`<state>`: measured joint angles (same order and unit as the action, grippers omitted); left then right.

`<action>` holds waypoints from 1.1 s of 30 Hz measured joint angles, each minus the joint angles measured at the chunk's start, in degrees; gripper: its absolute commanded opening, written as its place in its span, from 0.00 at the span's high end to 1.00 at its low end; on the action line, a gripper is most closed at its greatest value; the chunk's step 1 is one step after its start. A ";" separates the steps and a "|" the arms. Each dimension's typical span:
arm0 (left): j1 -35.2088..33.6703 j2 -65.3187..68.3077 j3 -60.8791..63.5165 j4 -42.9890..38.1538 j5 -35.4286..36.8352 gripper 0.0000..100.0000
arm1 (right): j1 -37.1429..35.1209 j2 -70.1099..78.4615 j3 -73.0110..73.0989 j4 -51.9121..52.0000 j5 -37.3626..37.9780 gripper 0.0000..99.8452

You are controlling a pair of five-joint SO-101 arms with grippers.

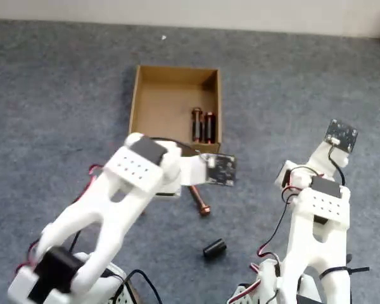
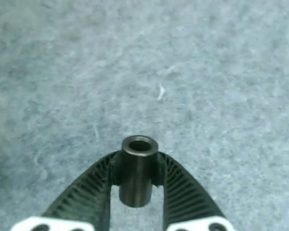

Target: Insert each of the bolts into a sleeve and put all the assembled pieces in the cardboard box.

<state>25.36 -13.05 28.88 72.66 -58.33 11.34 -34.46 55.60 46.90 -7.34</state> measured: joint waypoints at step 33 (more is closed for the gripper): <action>12.22 34.02 -18.37 0.18 -7.56 1.00 | 0.09 0.00 -0.26 0.00 0.00 1.00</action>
<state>37.58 20.97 10.51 72.84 -65.89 11.43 -34.46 55.34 46.90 -7.34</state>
